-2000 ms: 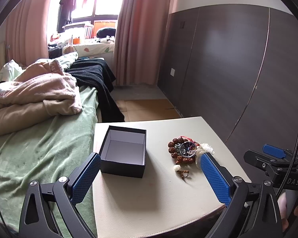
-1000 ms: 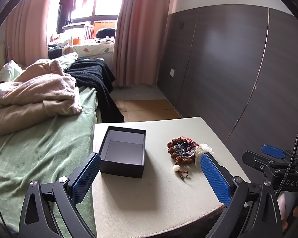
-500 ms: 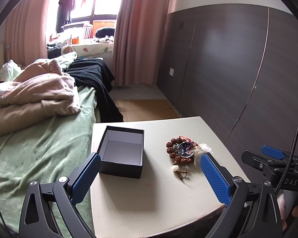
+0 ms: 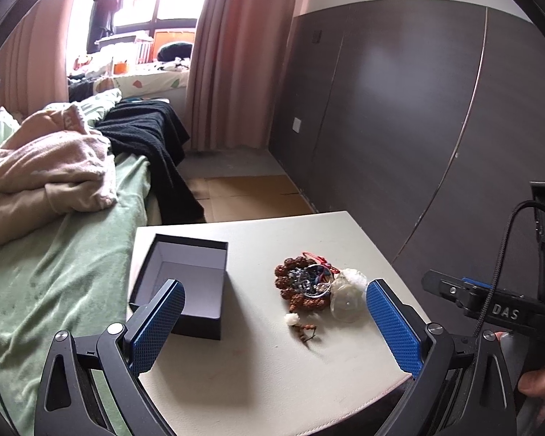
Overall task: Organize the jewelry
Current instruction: 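Reach the right gripper to the clear plastic bag and grasp it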
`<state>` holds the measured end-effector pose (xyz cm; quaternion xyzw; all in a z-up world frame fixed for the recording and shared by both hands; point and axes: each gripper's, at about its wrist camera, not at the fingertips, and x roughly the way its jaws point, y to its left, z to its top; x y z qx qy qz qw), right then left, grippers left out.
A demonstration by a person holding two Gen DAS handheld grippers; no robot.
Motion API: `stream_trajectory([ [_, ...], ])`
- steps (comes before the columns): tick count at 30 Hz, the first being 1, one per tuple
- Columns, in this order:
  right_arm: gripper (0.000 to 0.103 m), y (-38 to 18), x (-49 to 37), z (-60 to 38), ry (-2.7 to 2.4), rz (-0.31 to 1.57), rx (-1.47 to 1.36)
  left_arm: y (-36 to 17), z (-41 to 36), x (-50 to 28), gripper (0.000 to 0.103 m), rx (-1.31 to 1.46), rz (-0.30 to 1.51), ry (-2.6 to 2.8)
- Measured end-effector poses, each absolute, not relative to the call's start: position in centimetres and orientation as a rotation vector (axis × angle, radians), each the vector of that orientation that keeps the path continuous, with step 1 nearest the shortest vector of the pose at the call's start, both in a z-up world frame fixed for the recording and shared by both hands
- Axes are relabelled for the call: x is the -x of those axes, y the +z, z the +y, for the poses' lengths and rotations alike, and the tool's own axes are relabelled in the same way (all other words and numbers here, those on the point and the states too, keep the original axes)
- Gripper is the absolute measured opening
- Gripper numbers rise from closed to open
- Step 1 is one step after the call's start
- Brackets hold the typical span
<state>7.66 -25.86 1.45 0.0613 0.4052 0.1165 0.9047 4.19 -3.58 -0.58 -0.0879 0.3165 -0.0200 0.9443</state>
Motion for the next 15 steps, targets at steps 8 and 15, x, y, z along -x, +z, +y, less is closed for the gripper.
stream_trajectory([
  [8,0.079,-1.8,-11.0,-27.9,0.210,0.974,-0.240,-2.6,-5.5,-7.0,0.077,0.166,0.708,-0.087],
  [15,0.079,-3.3,-12.7,-29.8,0.200,1.032,-0.359,-4.2,-7.0,-9.2,0.066,0.173,0.764,-0.135],
])
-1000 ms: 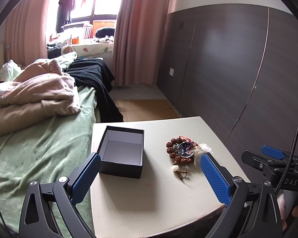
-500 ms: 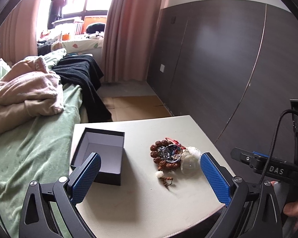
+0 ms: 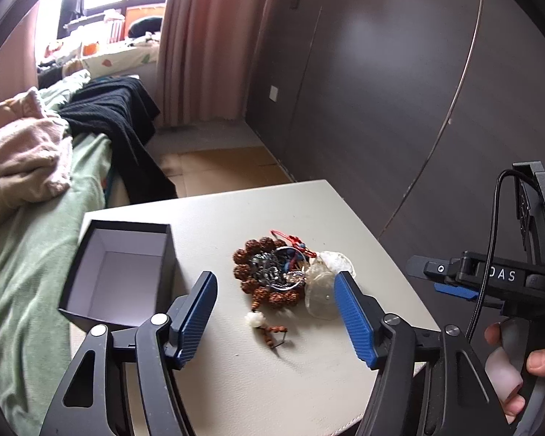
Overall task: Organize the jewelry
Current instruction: 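Reach the right gripper to the clear plastic bag and grasp it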
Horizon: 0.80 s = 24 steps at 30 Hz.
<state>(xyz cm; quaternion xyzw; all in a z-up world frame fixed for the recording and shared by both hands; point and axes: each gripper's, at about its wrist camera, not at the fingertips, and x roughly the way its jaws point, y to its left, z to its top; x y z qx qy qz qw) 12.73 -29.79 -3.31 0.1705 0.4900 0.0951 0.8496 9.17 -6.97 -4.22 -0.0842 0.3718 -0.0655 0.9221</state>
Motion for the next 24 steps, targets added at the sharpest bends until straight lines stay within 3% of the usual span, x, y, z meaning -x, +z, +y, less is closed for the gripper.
stream_trajectory([
  [11,0.079,-4.7,-14.8,-31.0,0.184,1.080,-0.483,-7.1,-9.3,-13.4,0.040,0.192,0.844,-0.193],
  [24,0.079,-5.9,-16.8,-31.3,0.196,1.126,-0.541,-10.4,-10.7,-17.8,0.024,0.202,0.909,-0.196],
])
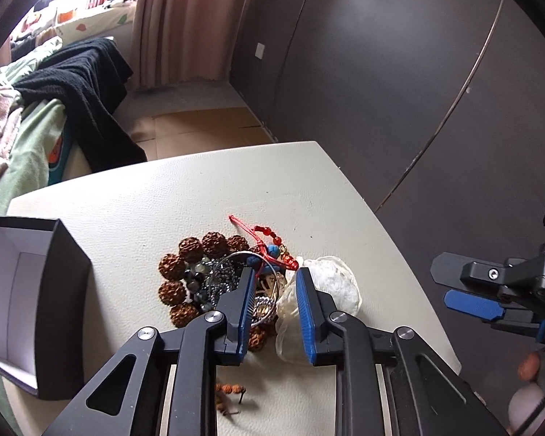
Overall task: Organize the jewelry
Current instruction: 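Reach the right gripper to the clear plastic bag and grasp it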
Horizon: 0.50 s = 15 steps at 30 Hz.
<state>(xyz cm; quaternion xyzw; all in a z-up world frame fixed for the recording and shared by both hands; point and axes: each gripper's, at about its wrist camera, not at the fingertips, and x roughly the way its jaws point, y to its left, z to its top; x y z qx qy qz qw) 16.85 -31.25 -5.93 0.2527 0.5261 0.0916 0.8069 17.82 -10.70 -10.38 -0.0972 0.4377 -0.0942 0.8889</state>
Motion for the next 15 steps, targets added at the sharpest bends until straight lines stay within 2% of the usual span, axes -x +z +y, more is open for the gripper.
stream_trajectory([
  [3,0.079,-6.0,-17.0,-31.2,0.198,1.129,-0.546,-11.3,-10.9,-18.7,0.022,0.202,0.930,-0.184],
  [9,0.079,-6.4,-17.0,-31.0,0.199,1.142,-0.533,-11.8,-10.5,-18.7,0.003,0.242,0.940,-0.200],
  [15,0.079,-7.2,-17.2,-29.8,0.222,1.169,-0.517,-10.5,-9.6,-17.6,0.002,0.264,0.908,-0.210],
])
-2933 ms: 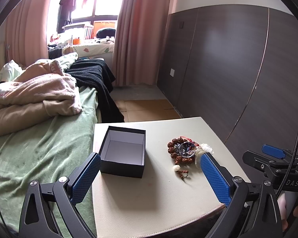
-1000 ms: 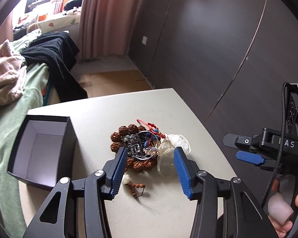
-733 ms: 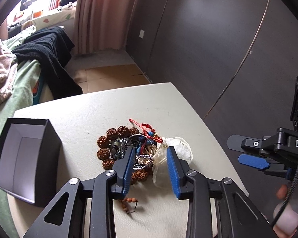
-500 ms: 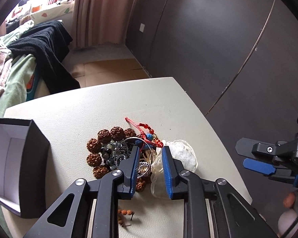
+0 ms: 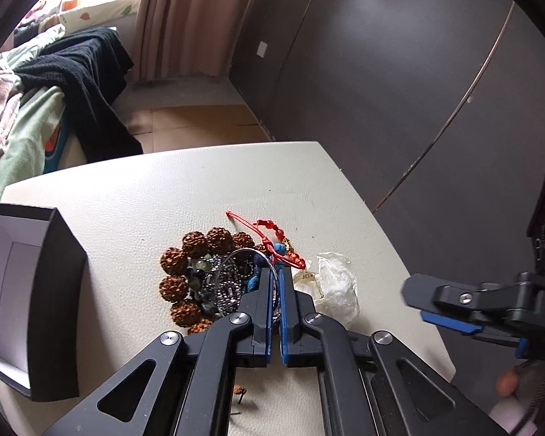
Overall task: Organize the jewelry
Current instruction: 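Reach the right gripper to the clear plastic bag and grasp it, then grasp the metal hoop with the left gripper while the right gripper holds the bag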
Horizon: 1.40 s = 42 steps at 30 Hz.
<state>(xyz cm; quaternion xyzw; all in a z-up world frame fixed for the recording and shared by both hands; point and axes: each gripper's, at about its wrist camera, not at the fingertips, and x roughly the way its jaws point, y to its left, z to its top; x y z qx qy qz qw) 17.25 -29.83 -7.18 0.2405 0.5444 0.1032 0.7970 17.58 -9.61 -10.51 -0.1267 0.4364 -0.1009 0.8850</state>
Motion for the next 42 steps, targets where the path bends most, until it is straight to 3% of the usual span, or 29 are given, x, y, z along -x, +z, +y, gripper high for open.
stream_trajectory([
  [19,0.079,-10.2,-19.5,-24.7,0.263,1.246,-0.433,-6.8,-3.8,-15.3,0.002,0.380,0.825,-0.183],
  [21,0.070,-10.5,-19.7,-24.4,0.259,1.248,-0.426,-6.7,-3.4,-15.2,0.002,0.392,0.817,-0.189],
  [22,0.047,-10.6,-19.7,-24.2,0.261,1.247,-0.422,-6.6,-3.4,-15.2,0.002,0.394,0.815,-0.191],
  [23,0.031,-10.8,-19.6,-24.2,0.265,1.254,-0.419,-6.5,-3.4,-15.2,0.002,0.394,0.817,-0.196],
  [26,0.013,-10.9,-19.3,-24.6,0.240,1.246,-0.418,-6.8,-3.9,-15.4,0.002,0.389,0.839,-0.209],
  [31,0.009,-9.7,-18.9,-26.3,0.267,1.210,-0.496,-8.0,-5.2,-16.1,0.008,0.370,0.919,-0.211],
  [33,0.006,-9.2,-18.6,-26.9,0.272,1.201,-0.509,-8.5,-5.8,-16.3,0.019,0.374,0.945,-0.219],
  [35,0.006,-9.0,-18.3,-27.3,0.268,1.195,-0.515,-8.8,-6.4,-16.2,0.040,0.374,0.952,-0.226],
  [42,0.006,-8.3,-17.8,-29.3,0.275,1.183,-0.580,-9.6,-8.6,-15.7,0.041,0.309,0.963,-0.232],
])
